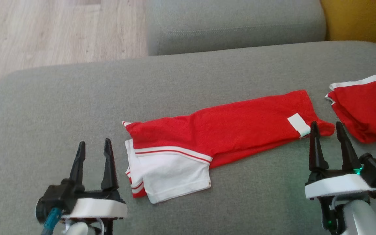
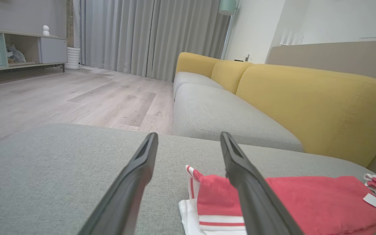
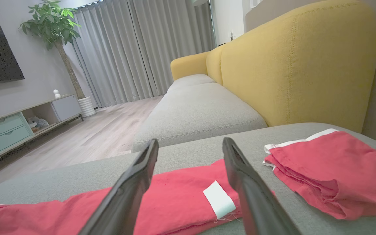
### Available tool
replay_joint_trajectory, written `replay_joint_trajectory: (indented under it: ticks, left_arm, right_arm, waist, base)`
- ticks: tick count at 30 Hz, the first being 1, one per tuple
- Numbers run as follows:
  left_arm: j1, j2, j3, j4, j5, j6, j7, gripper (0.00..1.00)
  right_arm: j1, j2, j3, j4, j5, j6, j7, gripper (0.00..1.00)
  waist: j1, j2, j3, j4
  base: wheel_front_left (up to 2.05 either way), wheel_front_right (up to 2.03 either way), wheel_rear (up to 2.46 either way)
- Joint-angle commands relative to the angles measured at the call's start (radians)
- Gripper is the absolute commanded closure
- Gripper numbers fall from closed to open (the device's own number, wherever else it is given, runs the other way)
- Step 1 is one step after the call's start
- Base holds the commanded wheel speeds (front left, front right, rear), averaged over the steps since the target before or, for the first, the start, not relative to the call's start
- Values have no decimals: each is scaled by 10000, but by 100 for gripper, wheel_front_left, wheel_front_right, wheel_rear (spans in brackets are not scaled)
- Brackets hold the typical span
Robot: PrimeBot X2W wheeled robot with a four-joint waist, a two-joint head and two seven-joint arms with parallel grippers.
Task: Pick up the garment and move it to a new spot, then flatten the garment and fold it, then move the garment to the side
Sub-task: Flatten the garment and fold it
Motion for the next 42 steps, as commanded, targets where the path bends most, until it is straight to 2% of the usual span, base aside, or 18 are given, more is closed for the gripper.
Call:
replay_joint_trajectory:
  ticks: [1,6,14,18,26,31,32,33,42]
  left_arm:
    - [-503,-29,412,-267,149,-82,-79,0]
    - [-1038,-345,534,-154,698,-554,-79,0]
    - [-1763,-552,566,142,1169,-838,-79,0]
    - [-2001,-586,600,230,1273,-950,-79,0]
    - [-2263,-612,683,275,1352,-1016,-80,0]
    - [-2306,-615,675,286,1323,-1014,-80,0]
    - [-2311,-616,673,297,1328,-1015,-80,0]
    - [-2314,-616,669,317,1341,-1023,-80,0]
    - [-2136,-617,731,408,1966,-1100,-80,0]
  right_arm:
    - [-290,-34,259,-387,53,-7,-108,0]
    - [-920,-32,-159,51,-325,-7,-104,0]
    - [-3133,-31,-2785,2554,-1973,-7,786,0]
    - [-3889,-31,-3605,3705,-2529,-7,1190,0]
    - [-4433,-30,-4005,5402,-3068,-7,1482,0]
    - [-4600,-30,-3945,5943,-3136,-7,1375,0]
    - [-4651,-30,-3900,6067,-3095,-7,1320,54]
    - [-4686,-30,-3850,6160,-3095,-7,1240,100]
    - [-4666,-138,-4198,6073,-3516,-7,469,100]
  waist:
    - [1,-1,118,70]
    - [1,-1,899,309]
    - [1,-1,1979,650]
    - [1,-1,2241,753]
    - [1,-1,2415,786]
    - [1,-1,2456,711]
    - [1,-1,2455,685]
    - [1,-1,2451,656]
    - [1,-1,2000,353]
  base:
    - [0,0,0]
    - [0,0,0]
    - [0,0,0]
    - [0,0,0]
    - [0,0,0]
    - [0,0,0]
    - [0,0,0]
    - [0,0,0]
    - [0,0,0]
